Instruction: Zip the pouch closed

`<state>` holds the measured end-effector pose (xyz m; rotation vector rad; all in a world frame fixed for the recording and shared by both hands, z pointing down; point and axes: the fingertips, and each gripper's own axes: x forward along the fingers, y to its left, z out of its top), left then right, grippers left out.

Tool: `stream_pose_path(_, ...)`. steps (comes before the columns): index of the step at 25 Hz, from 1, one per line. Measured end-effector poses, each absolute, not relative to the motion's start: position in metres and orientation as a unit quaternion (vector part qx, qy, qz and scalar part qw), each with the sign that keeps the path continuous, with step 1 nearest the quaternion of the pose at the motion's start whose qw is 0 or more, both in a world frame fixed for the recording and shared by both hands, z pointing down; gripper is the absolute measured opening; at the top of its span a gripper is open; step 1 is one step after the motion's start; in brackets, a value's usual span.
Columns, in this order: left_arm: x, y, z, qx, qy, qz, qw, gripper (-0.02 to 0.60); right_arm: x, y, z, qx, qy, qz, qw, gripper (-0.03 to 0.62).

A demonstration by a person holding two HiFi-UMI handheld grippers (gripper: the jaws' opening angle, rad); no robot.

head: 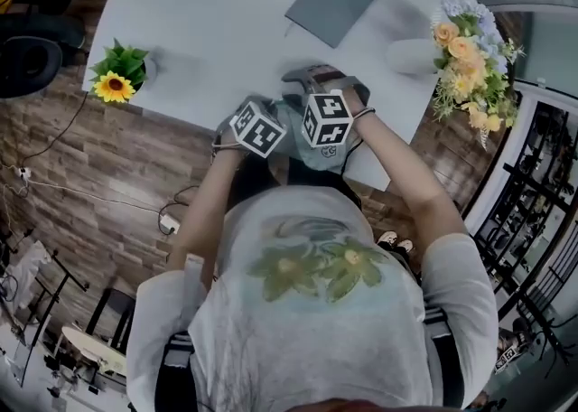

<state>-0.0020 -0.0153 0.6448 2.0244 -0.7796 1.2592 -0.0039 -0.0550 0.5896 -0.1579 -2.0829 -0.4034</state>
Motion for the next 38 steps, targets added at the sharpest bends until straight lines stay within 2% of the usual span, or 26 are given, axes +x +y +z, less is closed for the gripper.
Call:
stream_pose_path(11,-0.002,-0.017,0.648,0.762,-0.309,0.485,0.298,0.026,-0.006,-0.053,0.628,-0.189,-0.786,-0.292,0.511,0.175)
stream_pose_path(16,-0.003,-0.017,0.648,0.761,-0.309,0.487,0.295,0.026,-0.011,-0.046,0.63,-0.253,-0.751,-0.344,0.503,0.132)
stream_pose_path(21,-0.002,-0.016,0.648,0.762,-0.305,0.489,0.295,0.026,-0.007,-0.037,0.634,-0.318,-0.701,-0.403,0.495,0.121)
stream_pose_path(26,-0.002,-0.017,0.648,0.763,-0.302,0.489,0.296,0.026,-0.002,-0.032,0.637,-0.35,-0.664,-0.453,0.481,0.068)
stream_pose_path(31,-0.002,-0.016,0.649,0.764,-0.299,0.491,0.292,0.026,0.003,-0.03,0.638,-0.337,-0.678,-0.443,0.481,0.026)
stream_pose_path(38,-0.003,-0.016,0.648,0.765,-0.3,0.492,0.287,0.026,0.003,-0.032,0.637,-0.293,-0.694,-0.429,0.499,0.021)
